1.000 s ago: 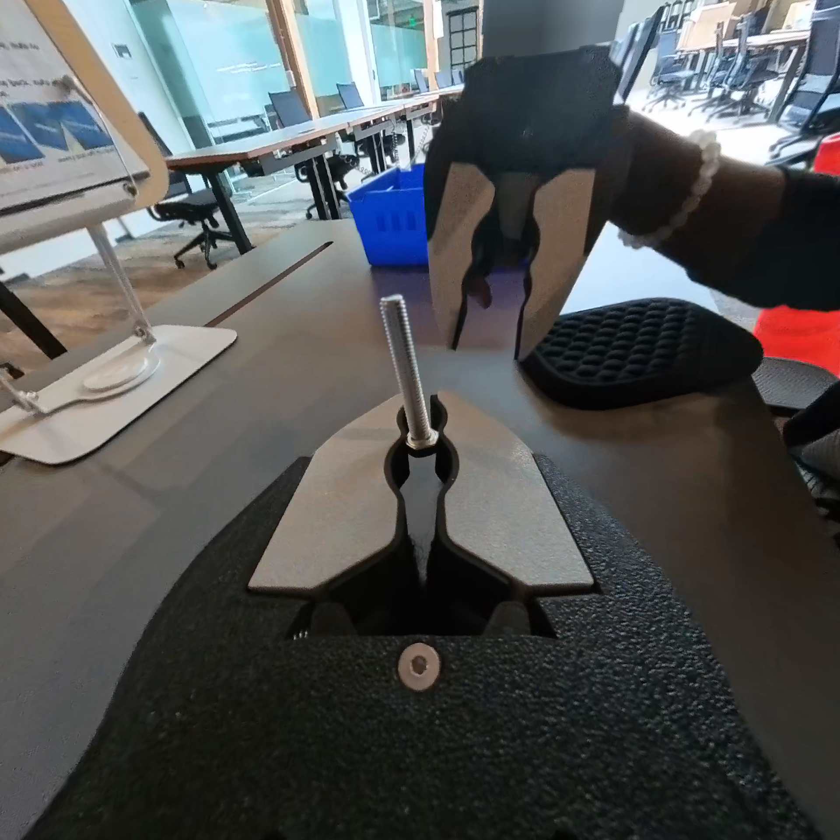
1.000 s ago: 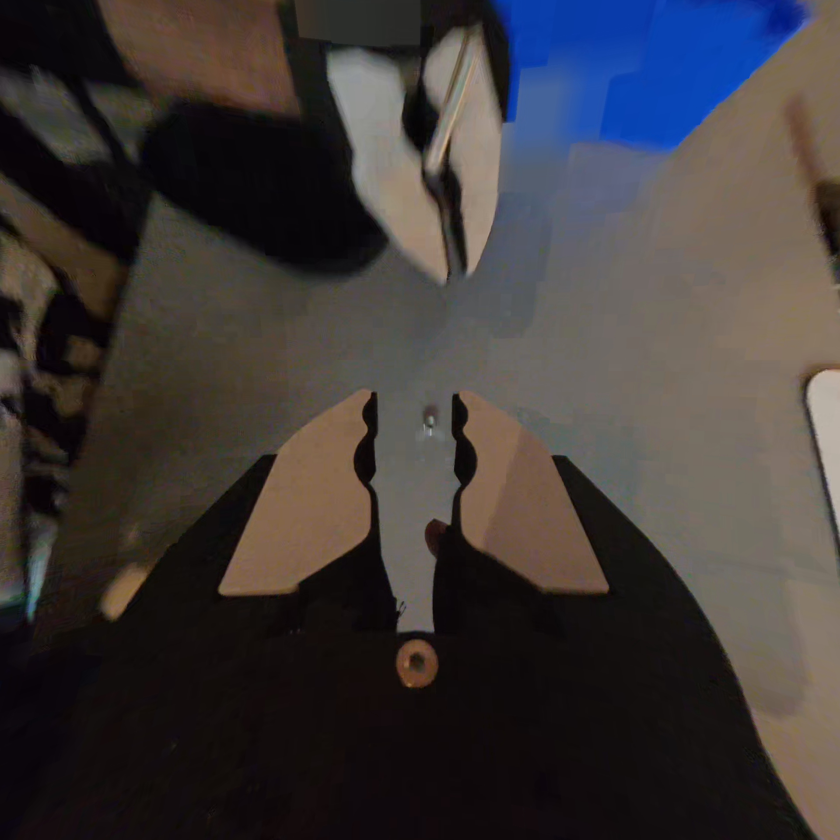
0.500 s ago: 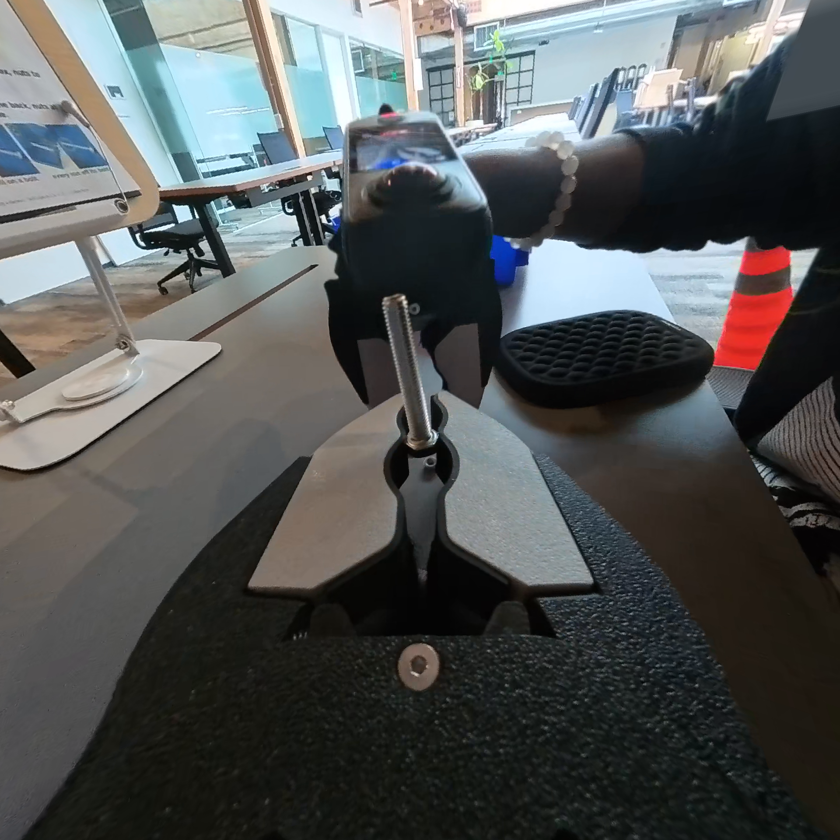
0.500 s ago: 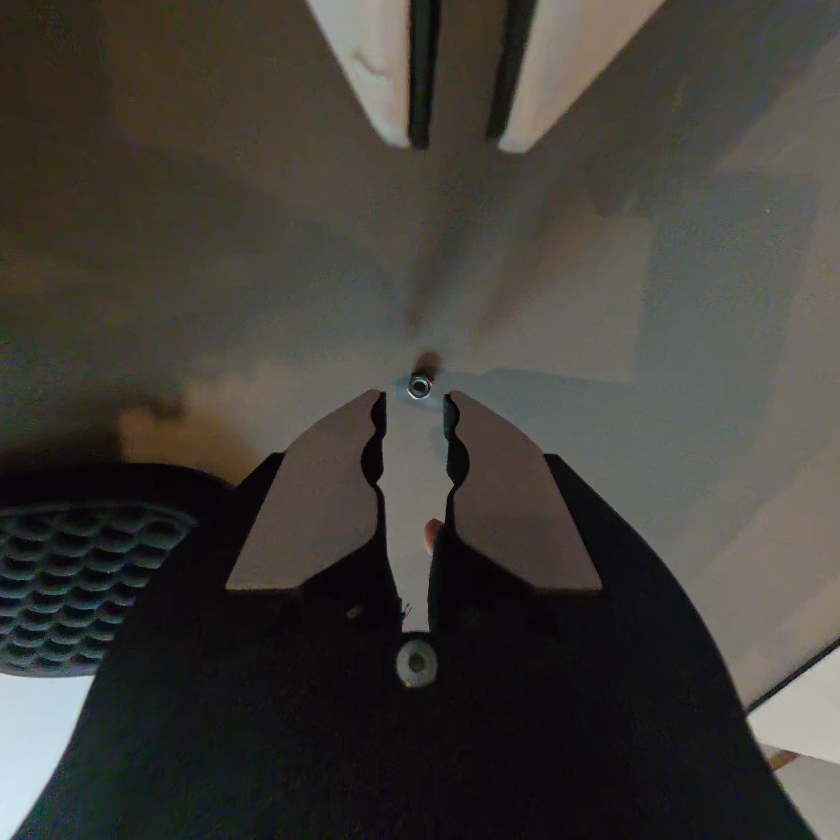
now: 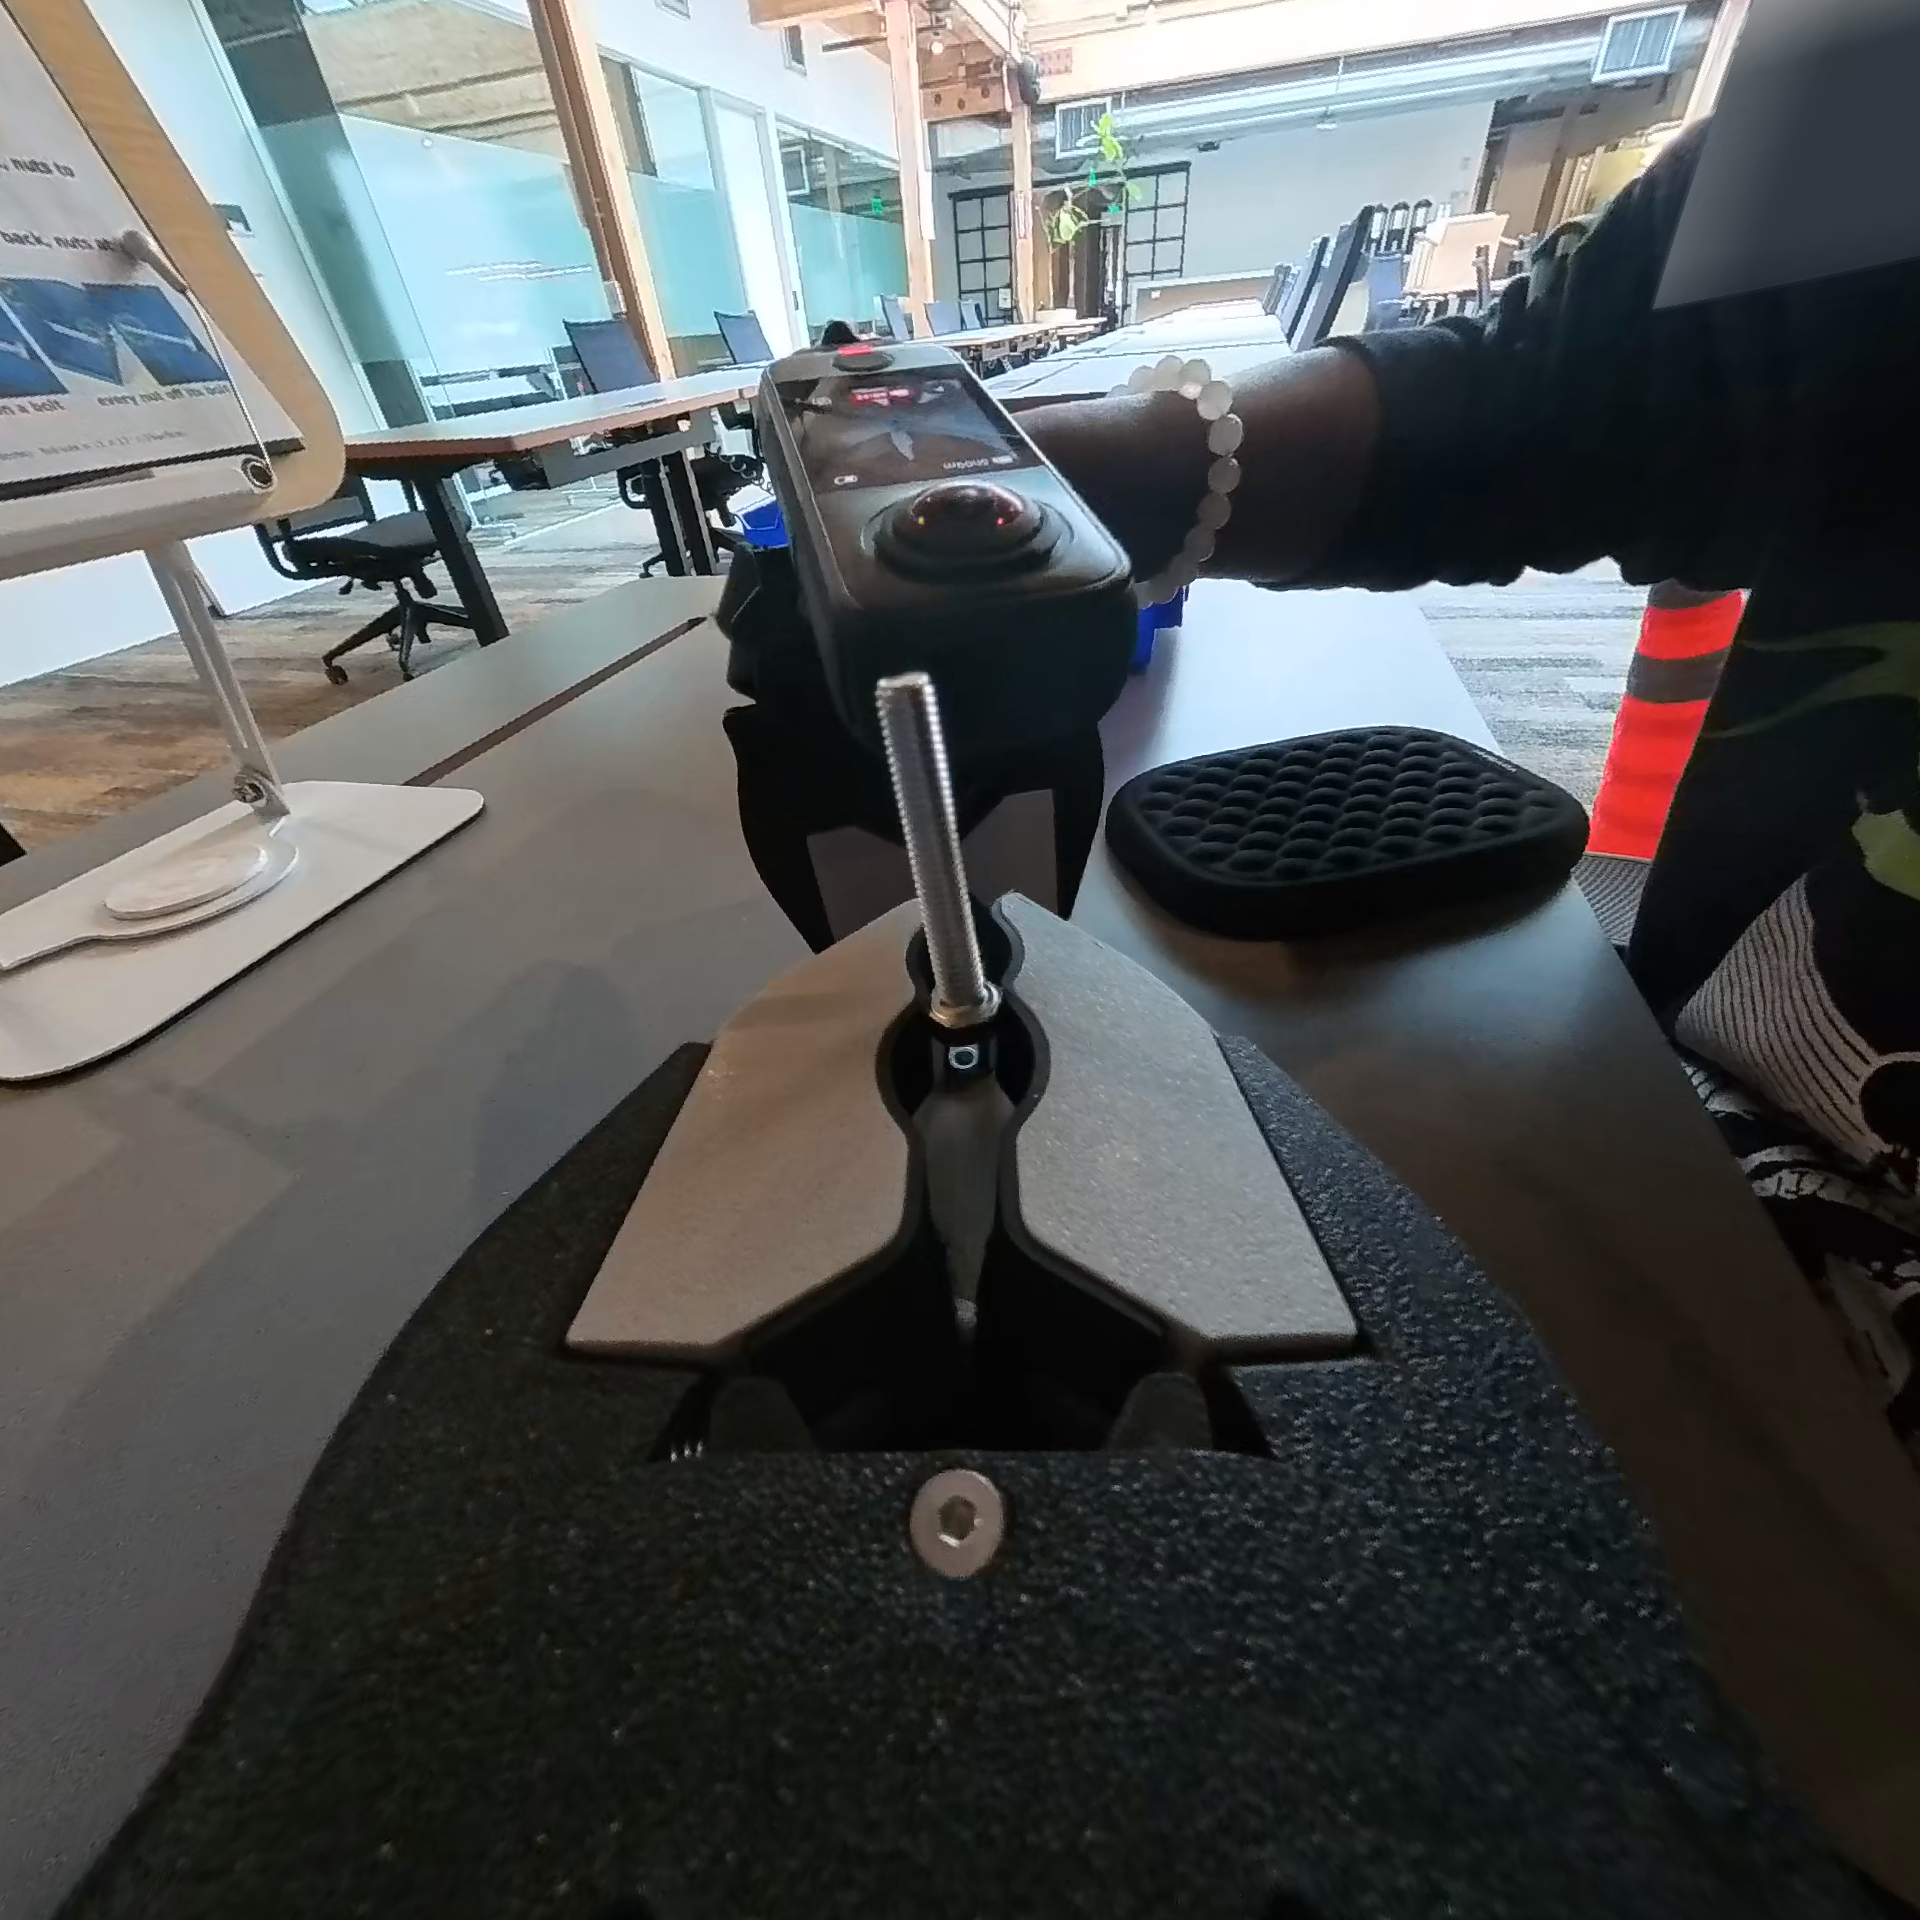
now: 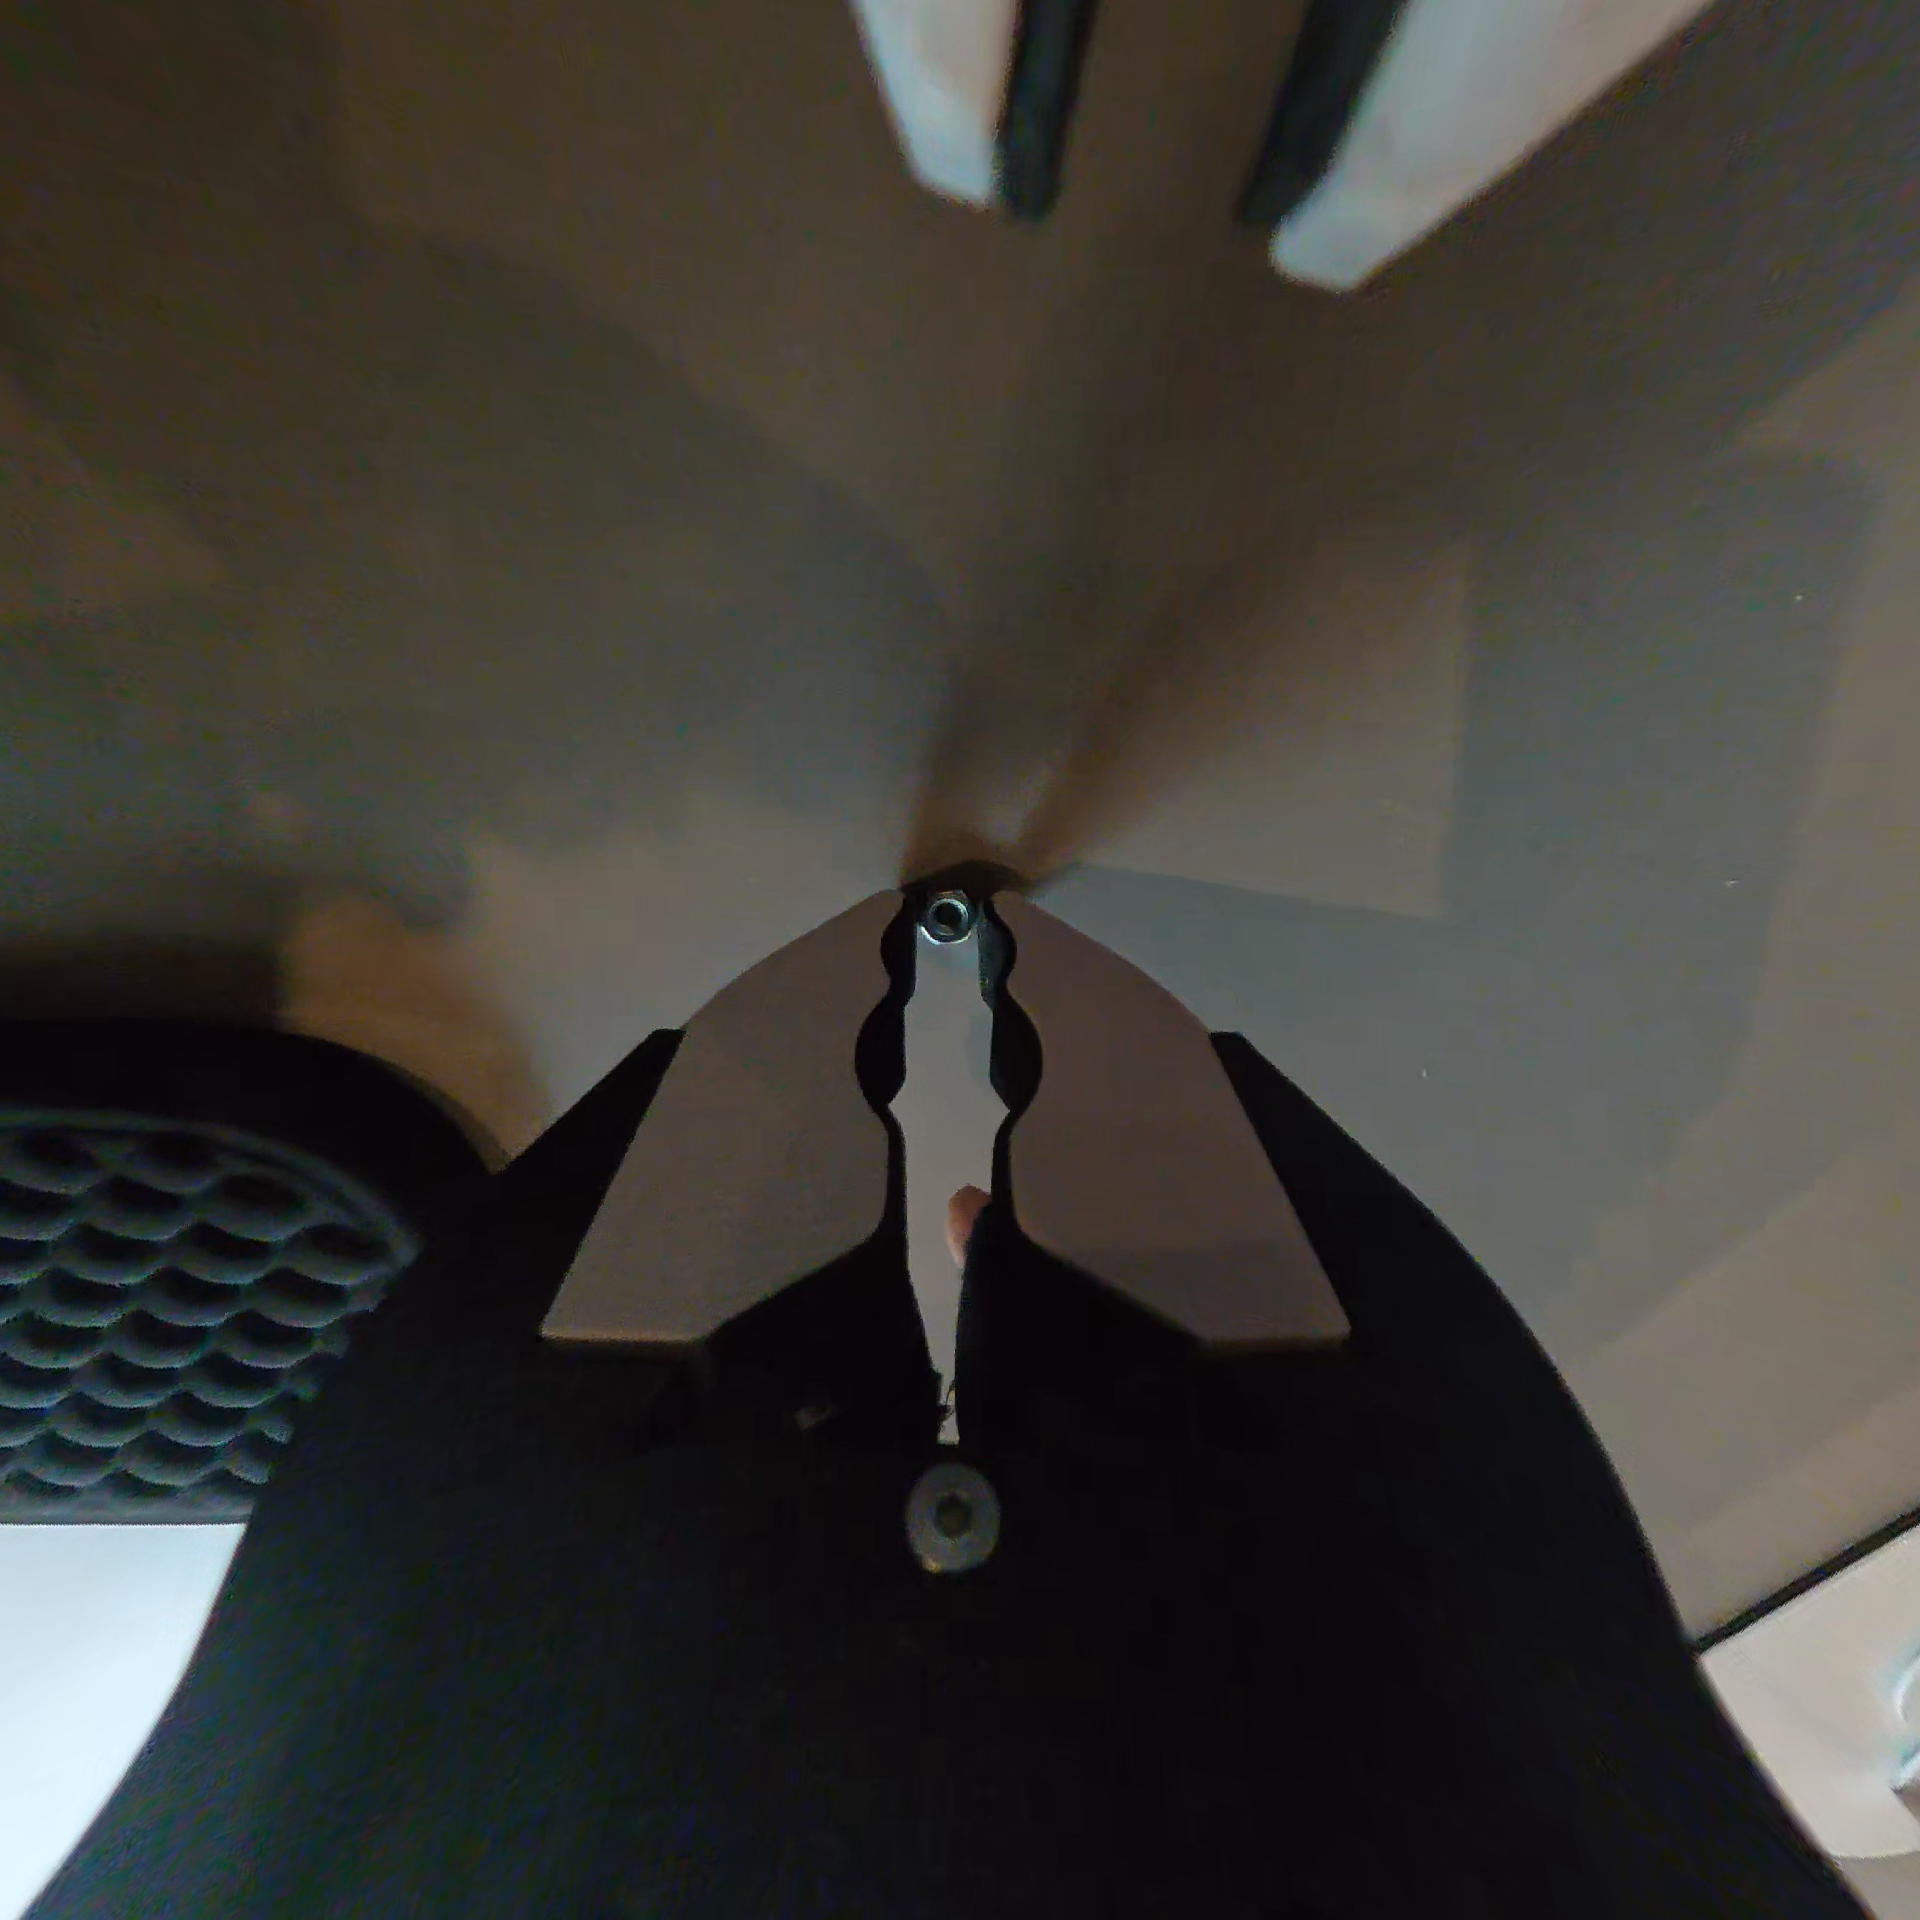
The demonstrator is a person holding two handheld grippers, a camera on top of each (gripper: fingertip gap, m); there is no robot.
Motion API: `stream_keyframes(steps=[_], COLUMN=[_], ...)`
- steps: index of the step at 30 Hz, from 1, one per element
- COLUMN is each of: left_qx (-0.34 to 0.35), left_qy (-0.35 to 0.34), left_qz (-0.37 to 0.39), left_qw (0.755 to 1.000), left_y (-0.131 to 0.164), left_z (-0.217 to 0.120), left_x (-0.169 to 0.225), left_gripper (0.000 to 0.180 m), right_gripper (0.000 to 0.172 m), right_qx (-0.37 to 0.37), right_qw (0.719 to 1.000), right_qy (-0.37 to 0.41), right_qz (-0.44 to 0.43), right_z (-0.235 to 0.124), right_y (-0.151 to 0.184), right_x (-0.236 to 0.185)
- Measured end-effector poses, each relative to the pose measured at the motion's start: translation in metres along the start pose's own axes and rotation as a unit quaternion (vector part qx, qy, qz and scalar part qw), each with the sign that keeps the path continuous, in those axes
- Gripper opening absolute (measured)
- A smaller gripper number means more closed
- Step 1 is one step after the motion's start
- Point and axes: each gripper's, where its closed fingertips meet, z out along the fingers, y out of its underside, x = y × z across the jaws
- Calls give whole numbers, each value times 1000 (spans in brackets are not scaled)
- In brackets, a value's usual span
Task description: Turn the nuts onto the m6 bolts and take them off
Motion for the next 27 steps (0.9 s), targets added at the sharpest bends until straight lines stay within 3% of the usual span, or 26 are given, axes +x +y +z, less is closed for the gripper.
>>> stream_keyframes(steps=[5,12,15,22,27], left_qx=[-1,9,34,23,8], left_qy=[19,155,234,317,337], left_qz=[6,11,-2,-9,0], left_qw=[1000,988,972,948,941], left_y=[0,-5,-13,-8,-4], left_z=[0,2,-1,-4,-5], left_x=[6,44,64,82,89], left_gripper=[6,7,7,7,7], right_gripper=[10,10,10,10,10], right_qx=[38,114,122,58,25], right_qw=[999,978,958,899,866], right_qy=[6,47,30,-33,-78], right_qz=[-22,-165,-259,-433,-493], right_z=[-19,-143,-174,-166,-156], right_y=[-5,-51,-82,-121,-134], right_x=[-2,-20,-34,-45,-47])
